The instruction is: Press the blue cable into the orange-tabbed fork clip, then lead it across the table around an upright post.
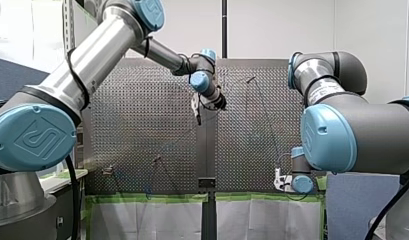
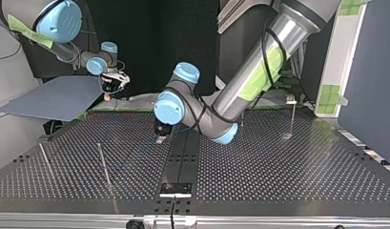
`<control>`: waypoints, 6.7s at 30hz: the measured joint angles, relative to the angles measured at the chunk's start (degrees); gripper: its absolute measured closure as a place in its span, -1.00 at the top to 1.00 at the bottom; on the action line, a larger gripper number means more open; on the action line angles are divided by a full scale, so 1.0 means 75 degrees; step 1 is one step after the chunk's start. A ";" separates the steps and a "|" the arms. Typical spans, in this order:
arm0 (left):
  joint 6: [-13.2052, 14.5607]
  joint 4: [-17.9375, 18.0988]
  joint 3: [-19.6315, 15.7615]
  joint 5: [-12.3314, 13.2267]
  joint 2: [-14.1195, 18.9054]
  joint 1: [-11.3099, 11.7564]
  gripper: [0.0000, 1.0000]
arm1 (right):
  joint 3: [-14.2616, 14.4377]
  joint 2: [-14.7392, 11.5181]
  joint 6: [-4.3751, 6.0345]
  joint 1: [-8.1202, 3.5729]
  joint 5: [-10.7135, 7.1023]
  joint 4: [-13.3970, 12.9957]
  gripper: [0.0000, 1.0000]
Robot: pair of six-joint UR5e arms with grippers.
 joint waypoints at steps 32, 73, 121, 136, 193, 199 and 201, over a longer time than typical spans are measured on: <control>0.0921 -0.0172 -0.0001 -0.0429 0.1162 -0.0514 1.00 | -0.0020 0.0002 0.0016 0.0000 -0.0002 0.0045 -0.99; 0.2229 0.0609 0.0002 -0.0922 0.0883 -0.0745 1.00 | -0.0062 0.0002 0.0036 0.0067 -0.0023 0.0047 -0.99; 0.1535 0.0770 -0.0666 -0.1650 0.2034 -0.0862 1.00 | -0.0092 0.0001 0.0081 0.0002 -0.0060 0.0092 -0.99; 0.0535 0.1771 -0.1670 -0.1391 0.3038 -0.0700 1.00 | -0.0096 0.0000 0.0094 0.0046 -0.0102 0.0095 -0.99; 0.0021 0.5663 -0.5564 -0.1823 0.1916 -0.0703 1.00 | -0.0111 0.0000 0.0094 0.0082 -0.0117 0.0119 -0.99; 0.0026 0.6088 -0.5987 -0.1862 0.1916 -0.0703 1.00 | -0.0109 0.0000 0.0094 0.0082 -0.0117 0.0118 -0.99; 0.0036 0.6225 -0.6130 -0.1886 0.1916 -0.0704 1.00 | -0.0108 0.0001 0.0094 0.0082 -0.0117 0.0118 -0.99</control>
